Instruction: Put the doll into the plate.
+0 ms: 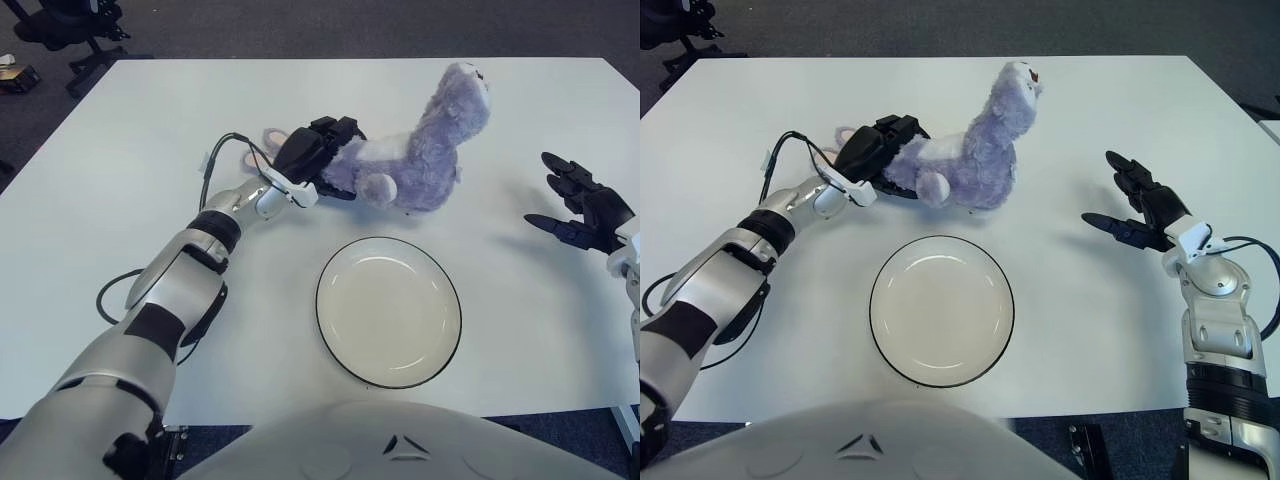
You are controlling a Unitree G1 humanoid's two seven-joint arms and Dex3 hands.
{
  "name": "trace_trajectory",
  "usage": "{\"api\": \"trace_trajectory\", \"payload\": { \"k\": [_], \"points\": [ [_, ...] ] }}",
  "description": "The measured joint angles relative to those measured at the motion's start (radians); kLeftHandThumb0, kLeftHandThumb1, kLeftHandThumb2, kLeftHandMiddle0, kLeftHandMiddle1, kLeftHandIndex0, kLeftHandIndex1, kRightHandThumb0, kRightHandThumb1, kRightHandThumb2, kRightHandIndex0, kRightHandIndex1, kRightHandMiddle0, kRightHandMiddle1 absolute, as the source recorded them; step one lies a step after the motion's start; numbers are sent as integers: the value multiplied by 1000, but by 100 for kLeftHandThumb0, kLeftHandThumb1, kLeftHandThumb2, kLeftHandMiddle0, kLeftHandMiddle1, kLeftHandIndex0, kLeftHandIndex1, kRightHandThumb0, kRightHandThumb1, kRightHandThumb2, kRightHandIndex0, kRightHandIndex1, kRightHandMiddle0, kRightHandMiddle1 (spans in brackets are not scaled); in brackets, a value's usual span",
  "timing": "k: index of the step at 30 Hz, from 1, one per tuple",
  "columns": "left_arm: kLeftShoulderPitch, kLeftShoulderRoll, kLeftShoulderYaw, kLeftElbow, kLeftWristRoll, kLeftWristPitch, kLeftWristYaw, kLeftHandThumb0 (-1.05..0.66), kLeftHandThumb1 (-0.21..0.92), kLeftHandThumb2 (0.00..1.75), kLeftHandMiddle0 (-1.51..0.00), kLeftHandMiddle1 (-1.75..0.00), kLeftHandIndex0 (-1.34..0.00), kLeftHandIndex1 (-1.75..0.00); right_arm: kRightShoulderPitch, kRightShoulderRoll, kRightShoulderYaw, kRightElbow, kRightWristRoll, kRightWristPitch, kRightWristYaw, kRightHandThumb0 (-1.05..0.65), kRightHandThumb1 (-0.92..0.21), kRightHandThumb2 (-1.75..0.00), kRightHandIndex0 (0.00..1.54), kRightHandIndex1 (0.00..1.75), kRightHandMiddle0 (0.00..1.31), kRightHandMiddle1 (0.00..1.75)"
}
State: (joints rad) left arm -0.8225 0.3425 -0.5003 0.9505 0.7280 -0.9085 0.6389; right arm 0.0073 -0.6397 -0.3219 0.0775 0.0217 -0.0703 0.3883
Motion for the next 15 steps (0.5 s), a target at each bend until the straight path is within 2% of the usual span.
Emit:
{"api": "trace_trajectory", "payload": {
  "k": [4,8,15],
  "points": [
    [42,43,25,-115,49,-5,57,18,55,75,-85,-175,-63,-175,-4,0,1,0,-1,0,-1,-66,-92,-17,15,1,16,1],
    [63,66,45,-177,65,-25,77,16,54,76,-86,-175,-64,-175,-8,0,2,0,-4,2,-2,-66,-92,-18,15,1,16,2],
    [89,78,85,-204,-17,-137,-5,14,54,75,-87,-175,-64,-175,-28,0,10,12,-12,6,-3,-67,-92,-19,16,1,17,2]
  ]
}}
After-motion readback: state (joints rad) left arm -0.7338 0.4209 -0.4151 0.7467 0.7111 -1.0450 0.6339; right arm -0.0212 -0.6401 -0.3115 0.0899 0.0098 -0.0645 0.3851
